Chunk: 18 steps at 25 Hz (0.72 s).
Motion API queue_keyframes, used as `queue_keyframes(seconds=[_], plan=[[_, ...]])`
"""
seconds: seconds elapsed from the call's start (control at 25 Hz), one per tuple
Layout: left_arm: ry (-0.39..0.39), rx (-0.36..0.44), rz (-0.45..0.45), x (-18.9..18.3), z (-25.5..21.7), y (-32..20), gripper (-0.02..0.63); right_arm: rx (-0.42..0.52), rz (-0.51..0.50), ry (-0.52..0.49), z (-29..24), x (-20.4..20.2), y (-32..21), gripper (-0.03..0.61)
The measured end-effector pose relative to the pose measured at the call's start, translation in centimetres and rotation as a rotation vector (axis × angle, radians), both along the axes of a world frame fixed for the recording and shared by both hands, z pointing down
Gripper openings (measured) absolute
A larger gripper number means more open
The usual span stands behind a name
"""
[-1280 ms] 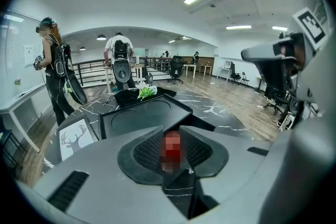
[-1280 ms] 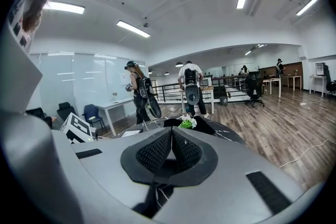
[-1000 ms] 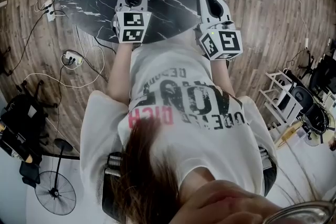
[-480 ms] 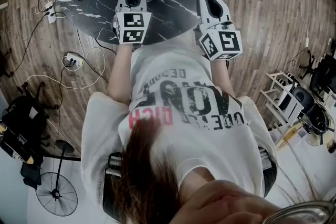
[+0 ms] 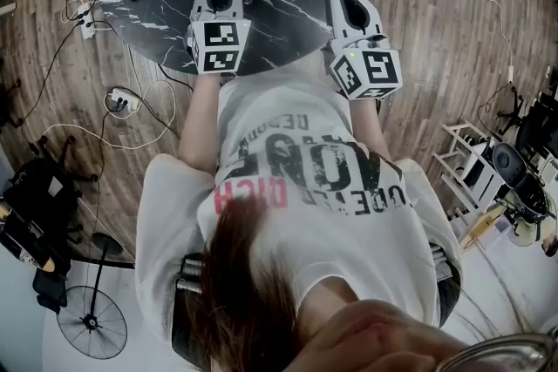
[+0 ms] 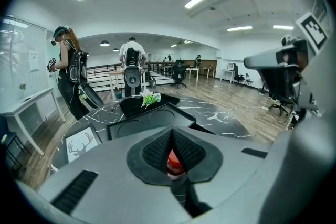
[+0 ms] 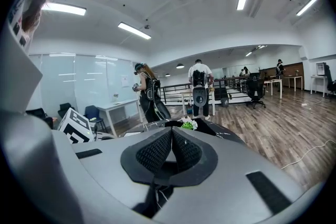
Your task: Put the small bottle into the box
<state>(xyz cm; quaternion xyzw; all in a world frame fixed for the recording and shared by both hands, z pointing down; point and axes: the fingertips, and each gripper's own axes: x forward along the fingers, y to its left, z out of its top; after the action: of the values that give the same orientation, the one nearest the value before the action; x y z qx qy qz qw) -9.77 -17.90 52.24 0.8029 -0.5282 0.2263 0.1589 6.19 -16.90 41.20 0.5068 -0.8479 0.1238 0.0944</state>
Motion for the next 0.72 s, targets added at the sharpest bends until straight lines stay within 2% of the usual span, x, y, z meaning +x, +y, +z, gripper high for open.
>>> queue_keyframes(seconds=[0.44, 0.72], plan=[[-0.01, 0.085, -0.069, -1.0, -3.5, -0.6, 0.003, 0.022, -0.047, -0.024, -0.8, -0.6, -0.1, 0.002], [-0.01, 0.177, -0.102, -1.1, -7.1, -0.7, 0.003, 0.047, -0.069, -0.045, -1.6, -0.6, -0.1, 0.002]])
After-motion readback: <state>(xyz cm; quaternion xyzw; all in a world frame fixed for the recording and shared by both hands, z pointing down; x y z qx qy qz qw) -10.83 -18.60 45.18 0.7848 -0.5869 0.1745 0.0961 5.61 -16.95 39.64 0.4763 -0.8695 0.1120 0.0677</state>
